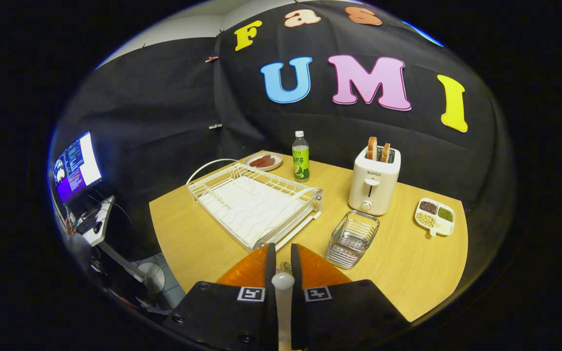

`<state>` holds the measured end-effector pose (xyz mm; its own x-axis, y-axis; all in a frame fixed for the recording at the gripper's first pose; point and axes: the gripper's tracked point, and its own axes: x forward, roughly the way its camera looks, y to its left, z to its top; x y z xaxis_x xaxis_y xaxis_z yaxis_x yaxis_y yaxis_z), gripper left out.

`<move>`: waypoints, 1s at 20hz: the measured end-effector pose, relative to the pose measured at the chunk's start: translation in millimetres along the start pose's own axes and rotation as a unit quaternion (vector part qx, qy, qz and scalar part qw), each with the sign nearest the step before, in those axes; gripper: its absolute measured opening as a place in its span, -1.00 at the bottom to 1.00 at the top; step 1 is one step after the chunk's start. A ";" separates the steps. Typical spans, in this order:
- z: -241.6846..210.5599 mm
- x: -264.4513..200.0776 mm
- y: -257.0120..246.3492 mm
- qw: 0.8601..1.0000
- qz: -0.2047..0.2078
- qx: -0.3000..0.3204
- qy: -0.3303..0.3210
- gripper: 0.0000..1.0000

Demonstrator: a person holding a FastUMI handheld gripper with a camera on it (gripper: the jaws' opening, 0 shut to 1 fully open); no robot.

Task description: Take the plate from the dish rack, then take the spoon from the basket and place it into the plate.

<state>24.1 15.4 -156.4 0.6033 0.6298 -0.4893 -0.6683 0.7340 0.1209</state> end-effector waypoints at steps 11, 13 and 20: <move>-50.6 11.3 14.0 0.999 0.021 -0.015 0.043 -0.65; -65.7 9.9 13.8 0.998 0.020 -0.008 0.065 -0.62; -80.6 5.1 11.9 0.995 0.020 0.031 0.095 -0.58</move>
<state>-15.9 6.8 -227.1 0.4790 0.6043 -0.6368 -0.6588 0.7268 0.1943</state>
